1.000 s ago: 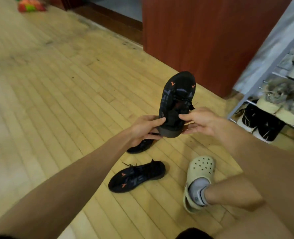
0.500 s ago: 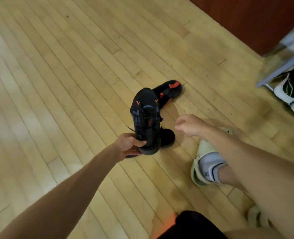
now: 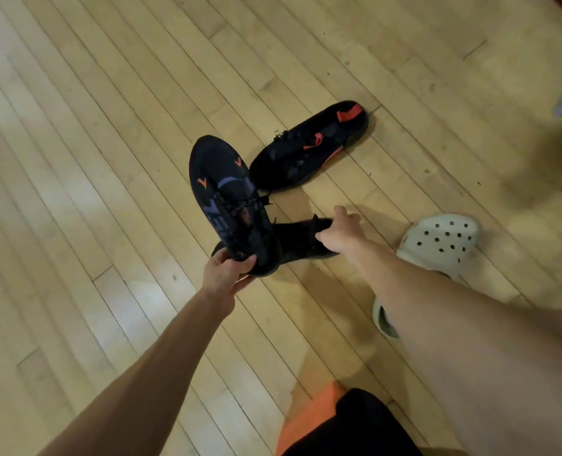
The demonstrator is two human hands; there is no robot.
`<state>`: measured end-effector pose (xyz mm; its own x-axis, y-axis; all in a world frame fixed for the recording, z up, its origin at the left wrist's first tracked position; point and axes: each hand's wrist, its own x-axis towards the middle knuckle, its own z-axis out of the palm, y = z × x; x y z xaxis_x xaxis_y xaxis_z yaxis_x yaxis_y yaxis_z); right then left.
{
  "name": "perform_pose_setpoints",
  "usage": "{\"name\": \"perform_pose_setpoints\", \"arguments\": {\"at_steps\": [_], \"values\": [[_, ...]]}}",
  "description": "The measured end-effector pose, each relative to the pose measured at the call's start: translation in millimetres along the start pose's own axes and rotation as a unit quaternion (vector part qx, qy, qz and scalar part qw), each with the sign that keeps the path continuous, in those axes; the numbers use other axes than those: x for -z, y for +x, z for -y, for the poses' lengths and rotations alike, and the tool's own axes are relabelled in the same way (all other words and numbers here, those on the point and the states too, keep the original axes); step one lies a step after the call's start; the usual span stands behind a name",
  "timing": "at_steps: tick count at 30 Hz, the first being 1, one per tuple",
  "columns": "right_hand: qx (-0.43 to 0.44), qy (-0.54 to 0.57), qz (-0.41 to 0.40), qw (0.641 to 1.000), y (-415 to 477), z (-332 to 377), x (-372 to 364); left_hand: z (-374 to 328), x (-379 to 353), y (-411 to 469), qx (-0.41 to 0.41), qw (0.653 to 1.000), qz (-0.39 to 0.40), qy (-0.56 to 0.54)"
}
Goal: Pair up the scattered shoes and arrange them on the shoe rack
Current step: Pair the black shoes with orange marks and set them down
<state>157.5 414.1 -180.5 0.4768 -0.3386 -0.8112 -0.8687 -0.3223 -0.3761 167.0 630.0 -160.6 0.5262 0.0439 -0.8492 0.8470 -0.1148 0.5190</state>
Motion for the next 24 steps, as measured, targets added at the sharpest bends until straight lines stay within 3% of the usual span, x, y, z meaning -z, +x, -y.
{"name": "perform_pose_setpoints", "arguments": {"at_steps": [4,8,10,13,19,24], "values": [[-0.043,0.036,-0.006,0.998,9,-16,-4,17,3,7,0.054,0.997,-0.020,-0.049],[-0.068,0.063,0.065,0.994,-3,-25,9,31,-3,7,0.099,0.992,0.007,-0.072],[-0.035,0.031,0.073,0.996,-13,-20,20,32,-6,4,0.094,0.992,0.000,-0.078],[0.057,-0.102,0.085,0.990,-34,1,35,22,-5,-2,0.093,0.991,0.015,-0.092],[0.145,-0.335,0.001,0.931,-85,41,66,-12,-21,-28,0.066,0.992,0.041,-0.104],[0.200,-0.466,-0.159,0.847,-128,46,108,-50,-44,-63,0.029,0.993,0.084,-0.082]]}}
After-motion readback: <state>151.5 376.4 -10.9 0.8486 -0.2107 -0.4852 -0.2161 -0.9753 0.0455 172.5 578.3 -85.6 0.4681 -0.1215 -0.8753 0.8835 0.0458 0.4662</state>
